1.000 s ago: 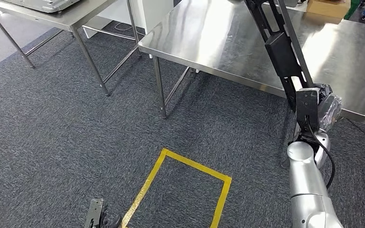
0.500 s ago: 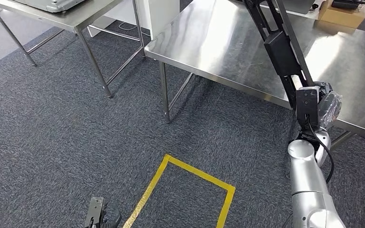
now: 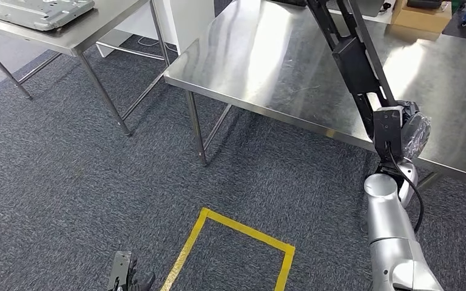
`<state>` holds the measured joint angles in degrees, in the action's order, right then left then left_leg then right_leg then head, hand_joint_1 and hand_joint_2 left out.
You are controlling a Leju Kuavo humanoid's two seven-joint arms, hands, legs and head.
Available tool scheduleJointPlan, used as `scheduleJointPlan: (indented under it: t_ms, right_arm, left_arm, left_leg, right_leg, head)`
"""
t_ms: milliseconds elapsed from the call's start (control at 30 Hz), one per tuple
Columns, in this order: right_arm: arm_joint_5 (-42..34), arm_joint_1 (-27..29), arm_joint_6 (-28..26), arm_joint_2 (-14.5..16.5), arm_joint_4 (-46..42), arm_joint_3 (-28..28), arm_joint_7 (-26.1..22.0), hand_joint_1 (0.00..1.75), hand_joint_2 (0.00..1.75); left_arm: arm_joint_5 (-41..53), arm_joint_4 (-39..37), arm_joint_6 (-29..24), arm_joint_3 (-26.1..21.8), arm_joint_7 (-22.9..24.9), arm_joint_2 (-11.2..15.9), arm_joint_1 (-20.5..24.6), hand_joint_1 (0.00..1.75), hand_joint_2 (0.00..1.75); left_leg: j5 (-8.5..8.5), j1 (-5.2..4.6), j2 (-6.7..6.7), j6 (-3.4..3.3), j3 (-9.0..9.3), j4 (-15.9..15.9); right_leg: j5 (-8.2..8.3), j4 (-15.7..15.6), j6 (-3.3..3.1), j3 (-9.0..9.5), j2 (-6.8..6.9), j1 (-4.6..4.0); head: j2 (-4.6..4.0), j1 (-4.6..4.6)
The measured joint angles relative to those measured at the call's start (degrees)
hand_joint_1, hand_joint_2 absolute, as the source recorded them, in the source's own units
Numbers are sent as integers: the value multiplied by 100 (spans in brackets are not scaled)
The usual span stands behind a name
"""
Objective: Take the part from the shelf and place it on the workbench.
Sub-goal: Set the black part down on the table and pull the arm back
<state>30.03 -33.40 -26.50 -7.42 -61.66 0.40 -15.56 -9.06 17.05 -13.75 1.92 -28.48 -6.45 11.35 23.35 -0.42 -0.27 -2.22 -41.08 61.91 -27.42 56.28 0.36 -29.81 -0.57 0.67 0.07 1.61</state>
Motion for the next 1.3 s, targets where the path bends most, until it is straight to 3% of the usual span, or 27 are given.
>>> scheduleJointPlan:
  t_ms: [67,200,233,333,400,433,500,533,567,600,633,733,800,867,900,933,1000,1067,1200,1233,1300]
  right_arm:
    - [-6,-70,-8,14,41,19,-7,175,175]
    - [-10,-161,-23,26,104,38,-23,175,175]
    - [-12,-191,-25,27,115,40,-31,175,175]
    - [-21,-251,-27,24,166,43,-52,175,175]
    - [-43,-247,-32,22,232,43,-74,175,175]
    - [-56,-250,-36,22,266,43,-87,175,175]
    - [-74,-270,-41,21,320,45,-109,175,175]
    - [-81,-283,-46,17,343,47,-117,175,175]
    - [-85,-294,-57,15,366,55,-123,175,175]
    - [-86,-303,-68,12,388,64,-128,175,175]
    - [-84,-313,-80,8,406,75,-132,175,175]
    - [-64,-379,-95,-1,434,112,-134,175,175]
    - [-48,-443,-99,-8,452,129,-134,175,175]
    - [-33,-467,-105,-14,475,134,-122,175,175]
    - [-25,-464,-108,-20,484,135,-108,175,175]
    - [-16,-461,-110,-27,490,136,-87,175,175]
    - [0,-467,-110,-51,492,143,-34,175,175]
    - [7,-488,-111,-91,485,159,20,175,175]
    - [34,-510,-110,-188,422,184,103,175,175]
    - [49,-523,-108,-211,409,191,118,175,175]
    - [86,-555,-102,-246,392,214,146,175,175]
  left_arm:
    - [-3,2,0,-17,1,22,9,0,175]
    - [-8,9,-1,-32,1,22,43,0,175]
    - [-10,10,-1,-34,1,20,58,0,175]
    - [-17,10,-1,-42,1,15,78,0,175]
    - [-18,10,1,-48,2,8,64,0,175]
    - [-19,10,2,-54,2,5,58,0,175]
    - [-19,10,2,-69,2,5,58,0,175]
    - [-24,9,2,-77,0,6,59,0,175]
    - [-29,9,2,-83,-3,7,61,0,175]
    - [-36,8,2,-87,-8,8,63,0,175]
    - [-41,8,2,-90,-13,9,65,0,175]
    - [-43,10,1,-108,-32,15,78,0,175]
    - [-42,9,2,-117,-41,15,79,0,175]
    - [-39,8,10,-118,-42,14,58,0,175]
    - [-35,7,16,-118,-42,14,48,0,175]
    - [-29,7,23,-118,-42,14,42,0,175]
    - [-7,6,32,-118,-41,16,39,0,175]
    - [14,3,35,-118,-37,18,41,0,175]
    - [37,2,36,-118,-26,9,45,0,175]
    - [44,2,36,-119,-24,8,52,0,175]
    - [55,2,36,-120,-15,9,62,0,175]
  left_leg:
    - [-295,-58,-3,-103,203,-488]
    - [-264,-59,10,-205,449,-672]
    - [-250,-47,10,-228,509,-695]
    - [-166,-40,-13,-261,604,-712]
    - [-70,-37,-37,-249,699,-707]
    - [-15,-34,-47,-234,762,-699]
    - [113,-35,-58,-187,884,-661]
    - [178,-40,-62,-156,923,-635]
    - [239,-47,-61,-121,944,-615]
    - [280,-53,-61,-86,955,-580]
    - [314,-53,-60,-56,962,-559]
    - [443,-30,-30,38,847,-263]
    - [654,10,-10,108,446,392]
    - [865,50,1,147,-44,1027]
    - [852,61,6,154,-187,1117]
    - [717,66,9,151,-214,992]
    - [159,66,10,112,-1,255]
    - [-174,46,9,43,244,-372]
    - [-166,24,8,-107,428,-556]
    - [-156,29,6,-142,475,-569]
    - [-115,20,-7,-202,544,-587]
  right_leg:
    - [-86,-35,51,86,-21,-17]
    - [-84,162,173,94,-18,-16]
    - [-121,385,177,-30,-12,-11]
    - [-396,1378,164,-722,-4,-1]
    - [-516,1547,202,-1017,-2,22]
    - [-426,1352,255,-1033,3,40]
    - [80,591,417,-888,41,75]
    - [308,262,433,-809,69,79]
    - [476,50,403,-738,89,69]
    - [546,-32,324,-704,97,55]
    - [532,-31,224,-667,88,45]
    - [494,-33,65,-530,58,70]
    - [427,-34,2,-455,51,73]
    - [346,-33,-8,-378,40,66]
    - [300,-33,0,-325,34,65]
    - [252,-33,12,-263,31,65]
    - [146,-39,48,-126,28,66]
    - [51,-53,109,-28,22,46]
    - [2,14,250,29,22,39]
    - [-22,186,260,-65,29,45]
    - [-168,874,239,-490,40,49]
  head:
    - [0,2]
    - [0,5]
    - [0,-8]
    - [0,-37]
    - [0,-41]
    - [0,-44]
    - [0,-50]
    - [0,-53]
    - [0,-53]
    - [0,-56]
    - [0,-50]
    - [0,-27]
    - [0,-4]
    - [0,14]
    - [0,18]
    - [0,22]
    - [0,32]
    - [0,39]
    - [0,40]
    - [0,30]
    - [0,-2]
